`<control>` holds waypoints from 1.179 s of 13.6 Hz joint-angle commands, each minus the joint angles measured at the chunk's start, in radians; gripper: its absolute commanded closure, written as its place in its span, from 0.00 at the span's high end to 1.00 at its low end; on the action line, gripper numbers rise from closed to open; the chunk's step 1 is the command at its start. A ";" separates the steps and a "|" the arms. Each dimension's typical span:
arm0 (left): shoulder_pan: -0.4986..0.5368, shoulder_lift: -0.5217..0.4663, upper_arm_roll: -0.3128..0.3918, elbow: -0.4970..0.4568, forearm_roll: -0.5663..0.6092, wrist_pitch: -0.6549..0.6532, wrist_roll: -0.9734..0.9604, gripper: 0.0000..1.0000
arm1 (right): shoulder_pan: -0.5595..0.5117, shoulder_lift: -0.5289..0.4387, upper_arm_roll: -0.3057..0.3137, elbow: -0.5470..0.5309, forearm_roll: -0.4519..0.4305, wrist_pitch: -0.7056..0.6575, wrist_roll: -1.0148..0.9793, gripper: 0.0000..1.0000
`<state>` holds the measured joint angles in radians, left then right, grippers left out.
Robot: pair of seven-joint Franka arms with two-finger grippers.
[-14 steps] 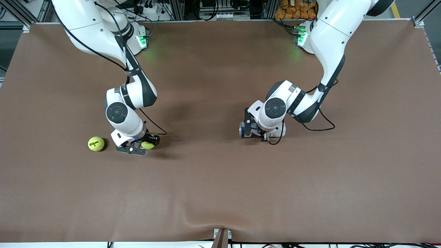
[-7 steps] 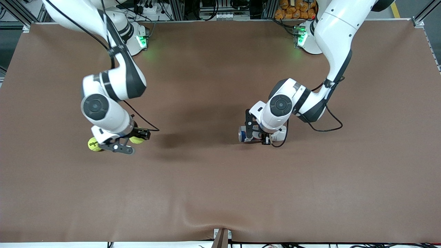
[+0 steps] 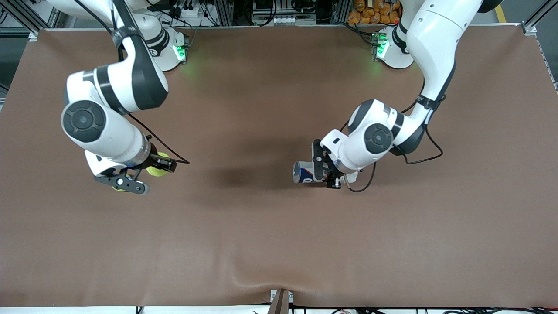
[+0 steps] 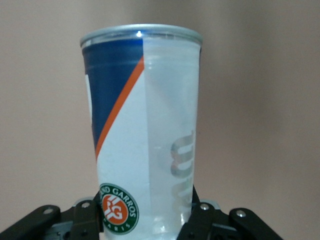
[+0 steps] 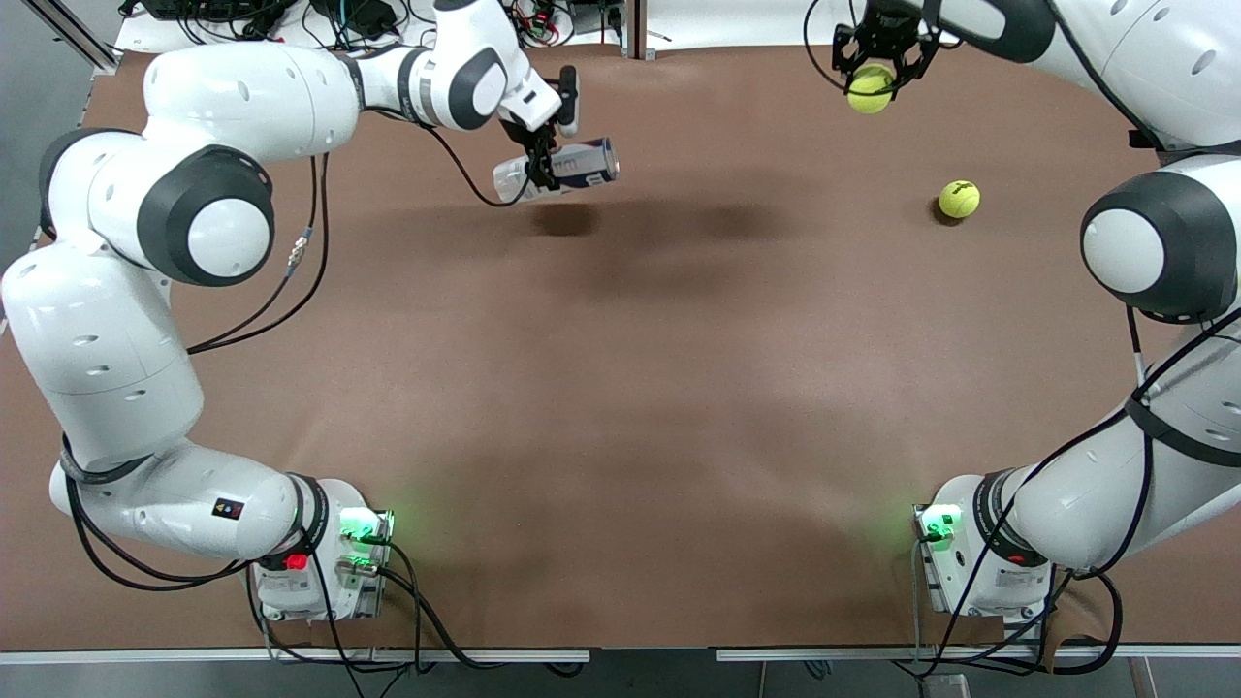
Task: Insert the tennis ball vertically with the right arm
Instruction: 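Lift the can upright with the left gripper while the right gripper carries the ball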
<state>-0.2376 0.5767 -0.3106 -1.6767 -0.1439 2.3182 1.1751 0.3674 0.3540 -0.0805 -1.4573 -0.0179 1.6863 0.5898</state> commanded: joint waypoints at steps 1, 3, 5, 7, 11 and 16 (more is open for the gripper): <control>0.024 0.029 -0.010 0.069 -0.133 0.017 0.144 0.59 | -0.004 0.014 0.004 0.106 -0.019 -0.085 0.022 0.00; 0.055 0.046 -0.010 0.092 -0.234 0.017 0.278 0.57 | -0.004 0.011 0.002 0.109 -0.020 -0.094 0.022 0.00; 0.093 0.060 -0.010 0.092 -0.398 0.017 0.441 0.57 | 0.005 0.011 0.002 0.118 -0.025 -0.140 0.025 0.00; 0.130 0.089 -0.010 0.094 -0.611 0.017 0.637 0.57 | 0.024 0.013 0.010 0.132 -0.051 -0.142 0.092 0.00; 0.139 0.095 -0.010 0.092 -0.894 0.012 0.831 0.56 | 0.097 0.022 0.010 0.130 -0.089 -0.132 0.226 0.00; 0.119 0.179 -0.027 0.083 -1.372 -0.063 1.219 0.56 | 0.229 0.055 0.010 0.129 -0.157 -0.131 0.470 0.00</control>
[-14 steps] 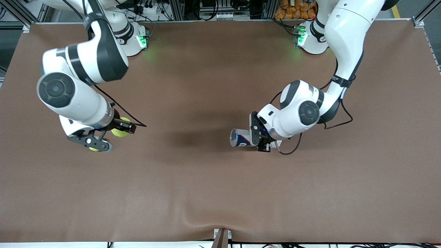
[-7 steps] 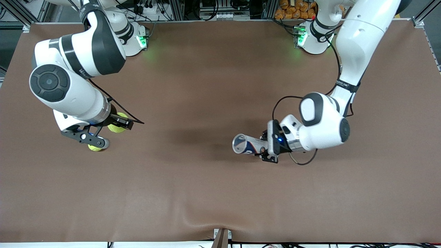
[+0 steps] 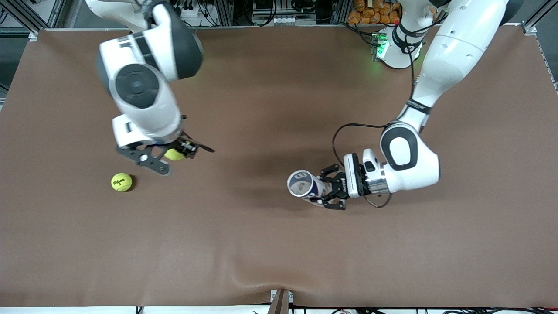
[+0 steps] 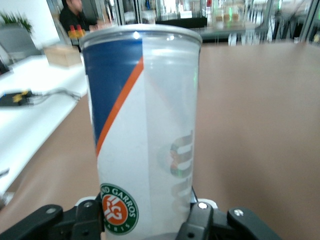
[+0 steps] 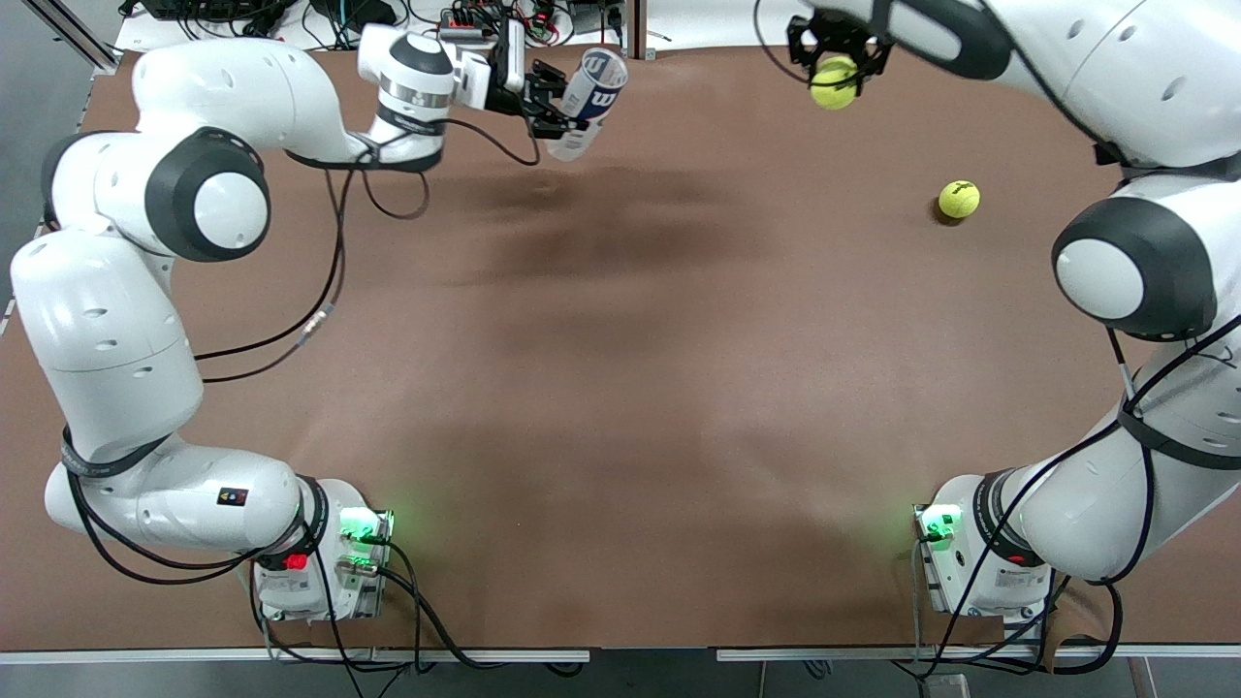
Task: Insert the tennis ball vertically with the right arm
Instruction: 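Lift the can upright with the left gripper while the right gripper carries the ball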
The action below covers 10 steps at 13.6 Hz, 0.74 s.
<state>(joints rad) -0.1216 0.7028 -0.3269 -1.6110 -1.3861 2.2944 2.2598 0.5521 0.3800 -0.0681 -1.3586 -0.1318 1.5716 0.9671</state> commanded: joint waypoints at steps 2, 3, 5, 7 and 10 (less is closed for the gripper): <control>-0.003 0.087 -0.014 0.016 -0.195 -0.076 0.207 0.55 | 0.049 0.030 -0.001 0.035 -0.037 -0.008 0.124 0.00; -0.021 0.090 -0.014 0.016 -0.233 -0.082 0.252 0.55 | 0.057 0.031 -0.001 0.038 -0.035 -0.008 0.125 0.00; -0.076 0.124 -0.035 0.002 -0.420 -0.082 0.389 0.53 | 0.089 0.042 -0.001 0.041 -0.032 0.013 0.188 0.00; -0.156 0.151 -0.037 -0.004 -0.645 -0.082 0.573 0.55 | 0.115 0.062 0.001 0.044 0.006 0.070 0.289 0.00; -0.202 0.173 -0.037 -0.009 -0.754 -0.082 0.633 0.56 | 0.126 0.089 0.001 0.091 0.064 0.107 0.360 0.00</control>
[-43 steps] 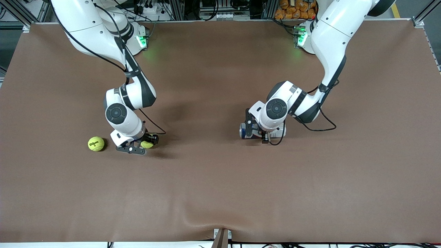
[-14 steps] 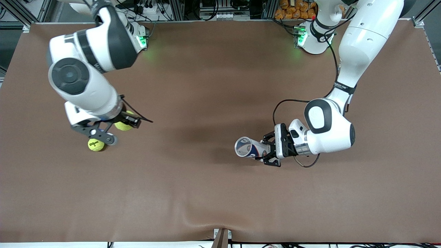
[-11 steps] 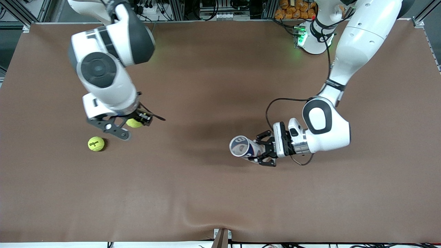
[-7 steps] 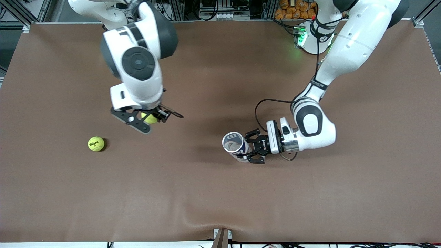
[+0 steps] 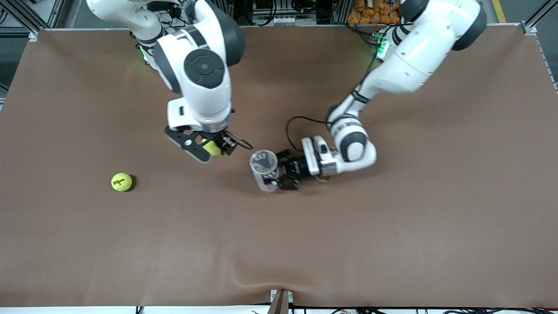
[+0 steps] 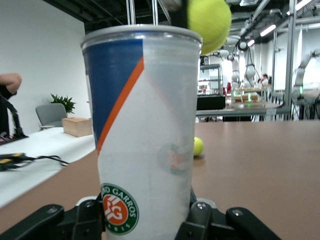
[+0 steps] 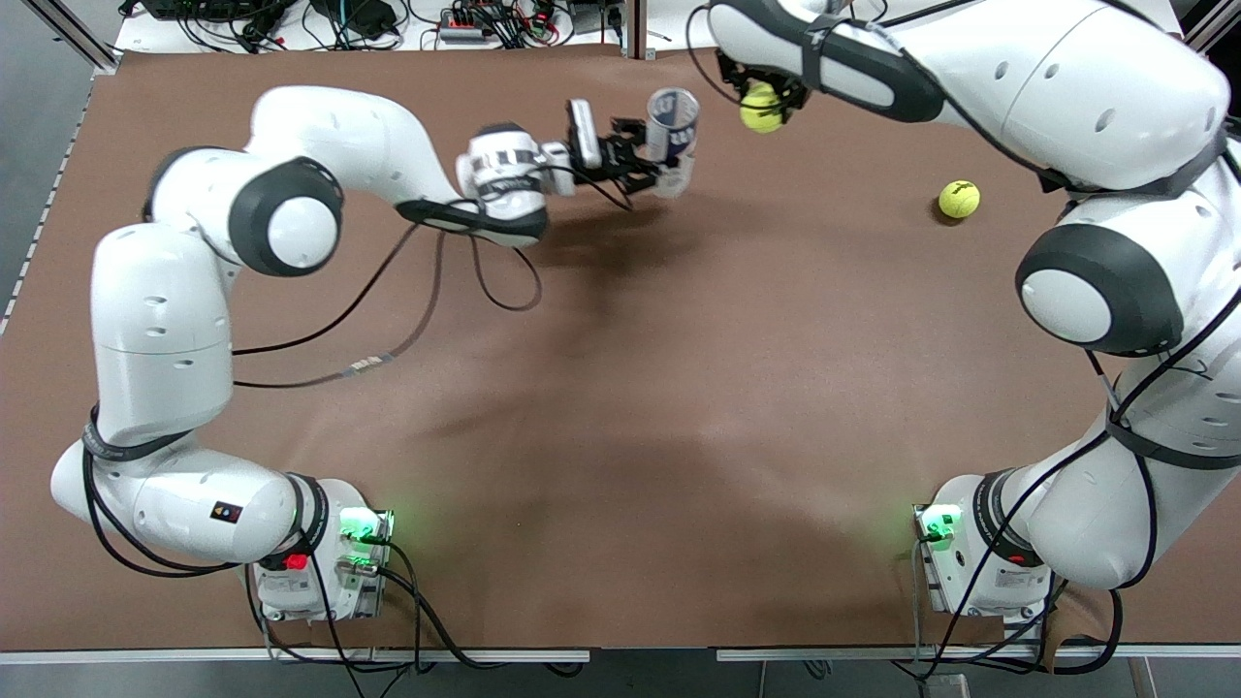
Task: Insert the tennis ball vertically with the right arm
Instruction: 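Lift the can upright with the left gripper while the right gripper carries the ball, then lower the ball into the can's open end with the right gripper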
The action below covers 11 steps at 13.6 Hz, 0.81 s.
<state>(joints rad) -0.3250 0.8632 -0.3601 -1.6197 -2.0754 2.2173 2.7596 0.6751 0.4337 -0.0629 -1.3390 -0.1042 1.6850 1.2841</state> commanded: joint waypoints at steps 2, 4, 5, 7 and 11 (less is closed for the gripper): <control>-0.005 0.017 -0.003 -0.031 -0.071 -0.005 0.138 0.56 | 0.005 0.039 0.001 0.087 0.046 -0.007 0.055 0.00; -0.012 0.051 -0.005 -0.032 -0.109 -0.036 0.201 0.56 | 0.009 0.039 0.006 0.089 0.046 -0.007 0.057 0.00; -0.025 0.065 -0.005 -0.034 -0.130 -0.048 0.218 0.57 | 0.017 0.040 0.006 0.089 0.047 -0.005 0.064 0.00; -0.055 0.073 -0.005 -0.037 -0.152 -0.050 0.224 0.60 | 0.029 0.059 0.005 0.087 0.073 0.060 0.134 0.00; -0.083 0.073 -0.005 -0.052 -0.205 -0.048 0.248 0.60 | 0.032 0.099 0.005 0.087 0.077 0.116 0.167 0.00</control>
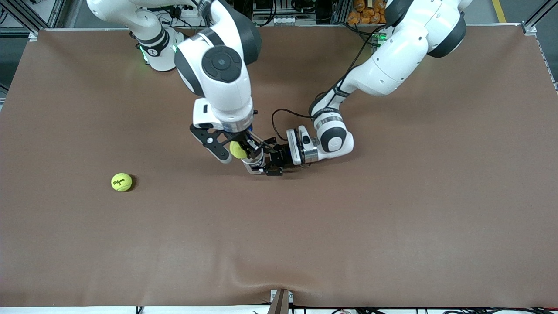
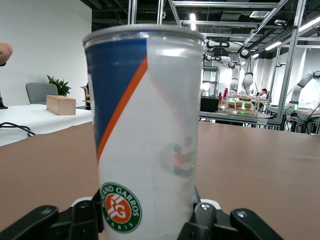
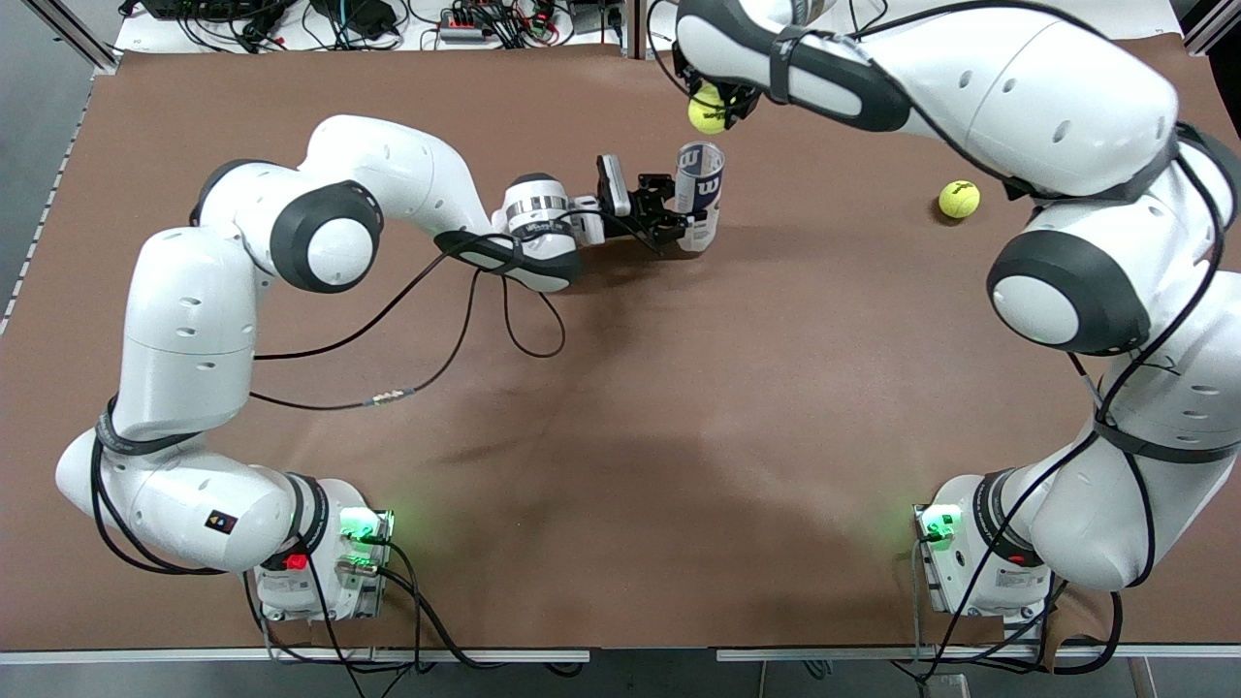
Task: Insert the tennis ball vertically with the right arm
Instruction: 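Lower the ball into the can's open end with the right gripper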
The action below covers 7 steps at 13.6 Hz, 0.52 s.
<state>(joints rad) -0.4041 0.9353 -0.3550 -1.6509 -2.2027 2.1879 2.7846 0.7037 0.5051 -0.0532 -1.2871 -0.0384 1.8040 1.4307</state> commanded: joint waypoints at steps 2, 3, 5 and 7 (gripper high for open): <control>-0.021 0.002 -0.010 -0.023 -0.107 -0.020 0.237 0.60 | 0.004 0.027 -0.005 0.032 0.015 -0.005 0.017 0.00; -0.021 -0.001 -0.009 -0.030 -0.107 -0.017 0.253 0.60 | 0.004 0.032 -0.005 0.029 0.020 -0.006 0.017 0.00; -0.021 -0.007 -0.006 -0.041 -0.107 -0.007 0.273 0.60 | 0.014 0.032 -0.004 0.023 0.025 -0.018 0.019 0.00; -0.021 -0.007 -0.006 -0.043 -0.106 -0.005 0.273 0.60 | 0.023 0.032 -0.005 0.020 0.023 -0.073 0.017 0.00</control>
<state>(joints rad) -0.4331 0.9353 -0.3474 -1.6631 -2.2444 2.1895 2.8006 0.7105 0.5287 -0.0524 -1.2869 -0.0217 1.7790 1.4345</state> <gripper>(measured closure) 0.401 0.322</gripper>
